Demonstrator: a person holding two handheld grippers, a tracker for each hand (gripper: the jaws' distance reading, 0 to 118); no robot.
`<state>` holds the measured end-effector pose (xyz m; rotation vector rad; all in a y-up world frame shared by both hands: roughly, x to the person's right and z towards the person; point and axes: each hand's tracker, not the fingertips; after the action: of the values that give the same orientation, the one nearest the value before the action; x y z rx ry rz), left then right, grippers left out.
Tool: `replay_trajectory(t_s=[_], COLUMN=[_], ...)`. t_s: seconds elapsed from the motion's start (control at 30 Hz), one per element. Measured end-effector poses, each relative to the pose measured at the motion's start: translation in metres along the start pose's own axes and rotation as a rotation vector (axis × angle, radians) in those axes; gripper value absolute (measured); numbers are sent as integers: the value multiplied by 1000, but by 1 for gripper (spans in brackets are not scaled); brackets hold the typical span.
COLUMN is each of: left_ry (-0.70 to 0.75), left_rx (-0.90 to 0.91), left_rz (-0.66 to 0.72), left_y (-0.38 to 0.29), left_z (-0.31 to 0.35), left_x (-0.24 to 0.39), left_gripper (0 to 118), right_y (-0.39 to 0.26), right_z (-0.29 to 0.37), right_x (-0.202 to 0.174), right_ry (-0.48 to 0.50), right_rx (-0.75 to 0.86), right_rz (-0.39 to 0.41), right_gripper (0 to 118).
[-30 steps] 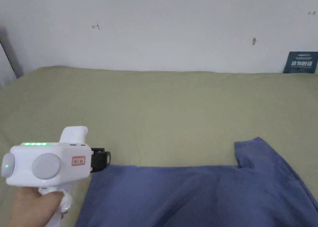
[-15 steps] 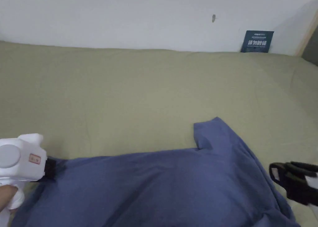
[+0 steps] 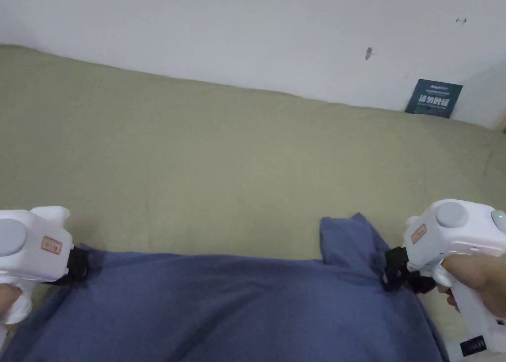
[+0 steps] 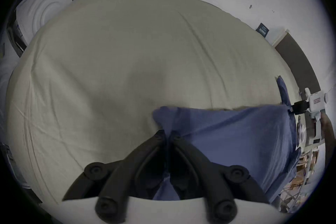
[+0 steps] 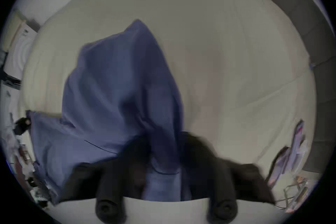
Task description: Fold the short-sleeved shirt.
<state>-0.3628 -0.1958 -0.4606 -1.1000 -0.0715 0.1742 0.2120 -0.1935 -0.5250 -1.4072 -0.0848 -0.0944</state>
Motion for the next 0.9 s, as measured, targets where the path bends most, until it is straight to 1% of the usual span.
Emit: replay_trajectory(t_s=[0.03, 0.07, 0.1, 0.17, 0.2, 0.23, 0.3, 0.37, 0.43, 0.47, 0.5, 0.53, 0.6, 0.7, 0.73, 0.8, 0.83, 0.9], left_ry=[-2, -4, -7, -16, -21, -38, -89, -85, -77, -98, -127, -149, -144, -151, -163, -177, -184, -194], left_rx=[-3, -8, -15, -26, -27, -15, 42, 79, 130, 142, 158, 156, 158, 163, 145, 122, 106, 68], left_rz=[-1, 0, -3, -7, -9, -17, -84, -146, -192, -205, -214, -213, -212, -219, -211, -187, -194, -192], left_y=[1, 3, 6, 10, 11, 10, 6, -2, -16, -24, -36, -45, -71, -115, -130, -161, -178, -204], left_z=[1, 1, 3, 10, 17, 29, 58, 88, 121, 133, 146, 155, 167, 179, 178, 178, 177, 171], left_x=[0, 1, 1, -2, -1, -2, -3, -3, -6, -10, -15, -20, -29, -41, -44, -52, -56, -62], left_gripper=[5, 5, 5, 5, 5, 5, 5, 5, 5, 5, 5, 5, 5, 5, 5, 5, 5, 5], right_y=[-7, -11, -14, -23, -29, -35, -57, -81, -111, -129, -144, -158, -193, -243, -259, -293, -310, -336], right_z=[11, 19, 23, 40, 54, 65, 102, 132, 161, 173, 181, 186, 191, 181, 176, 160, 150, 129], right_x=[0, 0, -3, -3, -3, -9, -6, -4, -3, -1, 2, 5, 11, 17, 19, 27, 30, 36], right_ry=[-69, 11, 36, 33, 28, 50, 125, 162, 157, 136, 141, 143, 172, 174, 190, 226, 231, 227], right_rx=[104, 129, 132, 172, 210, 255, 324, 385, 438, 452, 480, 490, 500, 499, 486, 450, 433, 382], right_rz=[51, 45, 42, 59, 74, 98, 130, 201, 247, 268, 276, 264, 237, 220, 208, 151, 126, 109], right_gripper=[0, 0, 0, 0, 0, 0, 0, 0, 0, 0, 0, 0, 0, 0, 0, 0, 0, 0])
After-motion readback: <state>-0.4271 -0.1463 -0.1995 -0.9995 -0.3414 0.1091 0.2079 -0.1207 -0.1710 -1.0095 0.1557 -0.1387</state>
